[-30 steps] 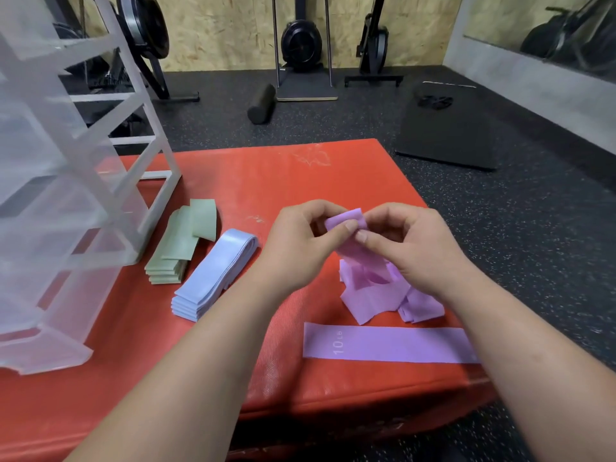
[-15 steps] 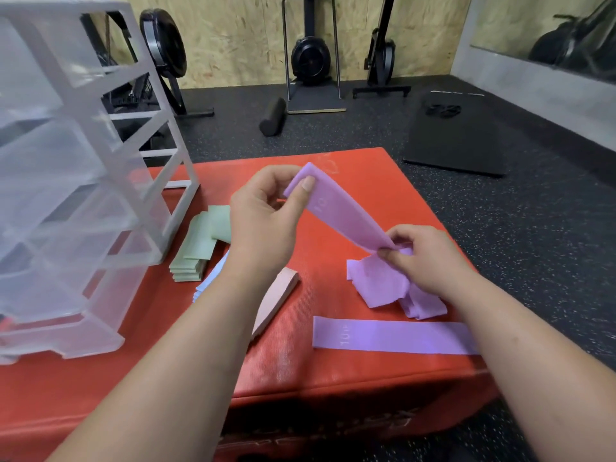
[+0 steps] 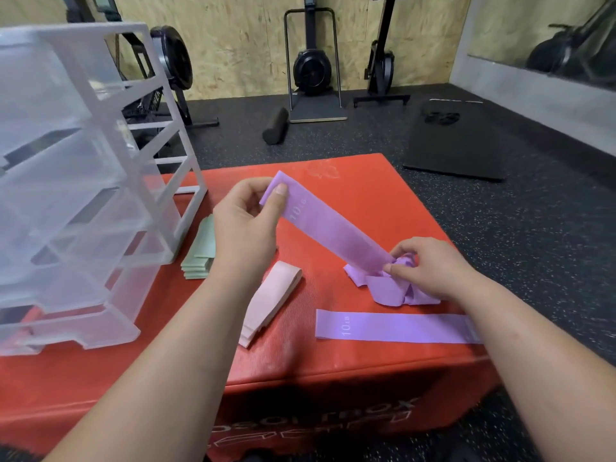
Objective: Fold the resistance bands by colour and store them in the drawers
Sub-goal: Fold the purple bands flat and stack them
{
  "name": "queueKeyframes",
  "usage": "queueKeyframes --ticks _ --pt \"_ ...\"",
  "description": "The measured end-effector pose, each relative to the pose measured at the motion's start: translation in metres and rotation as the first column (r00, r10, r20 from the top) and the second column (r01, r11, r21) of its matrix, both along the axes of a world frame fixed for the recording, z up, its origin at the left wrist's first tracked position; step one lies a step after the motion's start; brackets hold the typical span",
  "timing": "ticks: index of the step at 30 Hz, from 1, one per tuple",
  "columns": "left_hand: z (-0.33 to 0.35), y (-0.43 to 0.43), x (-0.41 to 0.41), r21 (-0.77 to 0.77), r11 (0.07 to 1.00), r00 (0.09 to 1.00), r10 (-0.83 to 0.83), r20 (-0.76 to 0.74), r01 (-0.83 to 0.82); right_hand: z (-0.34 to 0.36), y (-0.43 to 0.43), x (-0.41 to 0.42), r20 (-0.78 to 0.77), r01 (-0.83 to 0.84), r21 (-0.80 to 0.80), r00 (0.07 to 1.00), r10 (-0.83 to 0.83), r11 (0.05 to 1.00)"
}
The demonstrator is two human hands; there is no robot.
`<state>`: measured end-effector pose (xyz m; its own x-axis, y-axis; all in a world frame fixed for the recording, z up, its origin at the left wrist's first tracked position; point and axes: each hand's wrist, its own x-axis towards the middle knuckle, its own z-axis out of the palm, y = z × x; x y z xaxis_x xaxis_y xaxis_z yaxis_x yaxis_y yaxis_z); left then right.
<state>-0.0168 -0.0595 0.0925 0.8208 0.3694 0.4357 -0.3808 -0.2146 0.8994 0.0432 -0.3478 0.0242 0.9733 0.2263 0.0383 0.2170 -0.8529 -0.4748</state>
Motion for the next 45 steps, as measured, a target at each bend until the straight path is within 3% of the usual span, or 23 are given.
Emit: queueKeyframes --ticks 4,8,11,18,25,32,37,42,45 --pt "0.009 0.001 0.001 -0.087 0.996 0.997 -0.016 0.078 0.023 0.004 0.002 0.003 0.029 0.066 0.18 0.997 -0.072 0.981" --pt "0.01 0.003 0.002 -0.134 0.99 0.995 -0.029 0.095 0.042 0.017 0.014 0.002 -0.057 0.094 0.597 0.996 -0.074 0.797" --pt "0.007 0.005 0.003 -0.165 0.986 0.997 -0.014 0.075 0.027 0.023 0.019 0.003 -0.088 0.104 0.671 0.994 -0.061 0.734" --pt "0.0 0.016 0.012 -0.242 0.967 0.996 0.085 0.006 -0.081 0.023 0.013 0.011 -0.076 0.125 0.729 0.992 -0.102 0.673" --pt "-0.021 0.023 0.015 -0.183 0.979 0.967 0.041 -0.251 -0.089 0.021 -0.018 -0.002 -0.057 0.155 0.721 0.985 -0.164 0.675" --pt "-0.042 0.024 0.0 -0.109 0.99 0.862 -0.127 -0.491 0.084 0.022 -0.066 -0.041 -0.063 0.205 0.675 0.973 -0.222 0.709" --pt "-0.051 0.005 -0.023 -0.009 0.99 0.853 -0.125 -0.507 0.139 0.015 -0.093 -0.07 -0.11 0.246 0.611 0.968 -0.227 0.752" --pt "-0.072 -0.007 -0.035 0.294 0.938 0.855 -0.004 -0.519 0.183 -0.004 -0.107 -0.087 -0.106 0.307 0.501 0.95 -0.295 0.809" --pt "-0.083 -0.014 -0.04 0.38 0.899 0.859 0.007 -0.513 0.219 -0.017 -0.113 -0.094 -0.099 0.349 0.427 0.935 -0.341 0.834"
